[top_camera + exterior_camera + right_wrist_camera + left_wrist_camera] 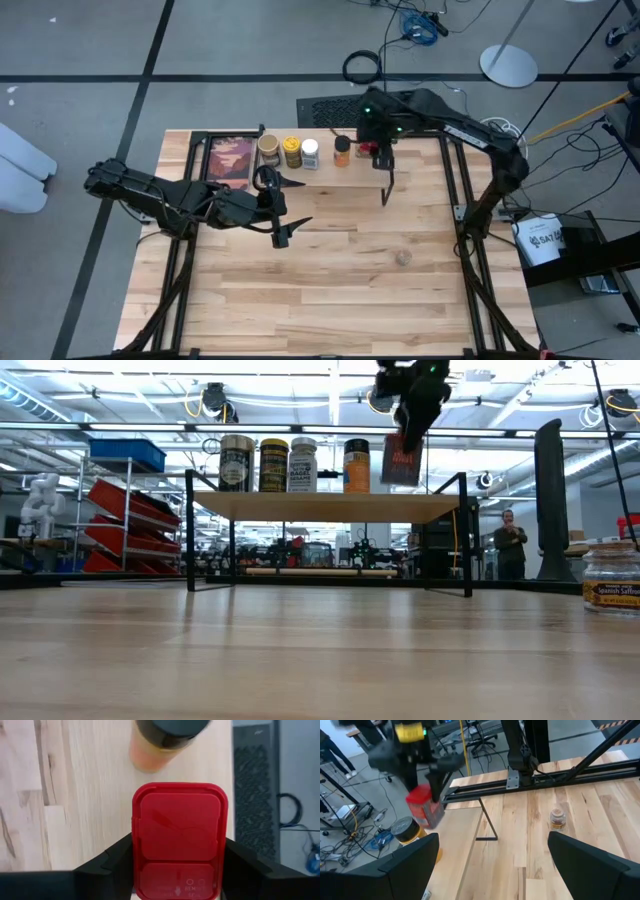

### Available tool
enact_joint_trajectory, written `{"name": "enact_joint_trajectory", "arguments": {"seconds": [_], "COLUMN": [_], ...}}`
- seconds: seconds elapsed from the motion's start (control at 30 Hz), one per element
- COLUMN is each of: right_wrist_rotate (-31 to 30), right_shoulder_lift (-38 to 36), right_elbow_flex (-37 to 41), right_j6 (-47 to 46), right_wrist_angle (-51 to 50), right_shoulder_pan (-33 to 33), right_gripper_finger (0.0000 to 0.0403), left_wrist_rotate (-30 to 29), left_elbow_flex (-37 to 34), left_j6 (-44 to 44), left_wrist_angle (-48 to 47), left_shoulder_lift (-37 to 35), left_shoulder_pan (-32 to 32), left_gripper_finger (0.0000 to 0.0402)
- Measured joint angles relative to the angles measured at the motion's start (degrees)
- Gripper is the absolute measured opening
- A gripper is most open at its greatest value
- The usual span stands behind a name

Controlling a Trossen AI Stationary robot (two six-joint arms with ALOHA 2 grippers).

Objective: Shelf spices
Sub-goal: Put the red seasoning can on the shelf

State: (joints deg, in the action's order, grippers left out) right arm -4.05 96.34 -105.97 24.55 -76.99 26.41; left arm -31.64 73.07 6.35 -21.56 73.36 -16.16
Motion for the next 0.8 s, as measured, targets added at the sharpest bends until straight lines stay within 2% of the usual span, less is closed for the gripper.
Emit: {"name": "enact_joint_trajectory", "arguments": {"seconds": [0.3, 0.8], "right_wrist_rotate": [1.6, 4.6], "right_shoulder_lift": [5.9, 6.5], "right_elbow_flex": [0.0, -0.1], "right_j6": [-0.8, 0.6], "right_wrist_angle": [-2.1, 1.0], "right_shoulder_pan": [0.2, 0.2], "right_gripper_finger": [0.0217, 0.0217], "left_wrist_rotate": [0.0, 0.0], "left_elbow_flex": [-0.3, -0.4], "left_j6": [0.0, 0.1], "left_wrist_angle": [-0.6, -0.4], "left_shoulder_lift": [0.0, 0.0], "left_shoulder_pan": [0.0, 0.0], "left_gripper_finger": [0.0384, 0.0384]}}
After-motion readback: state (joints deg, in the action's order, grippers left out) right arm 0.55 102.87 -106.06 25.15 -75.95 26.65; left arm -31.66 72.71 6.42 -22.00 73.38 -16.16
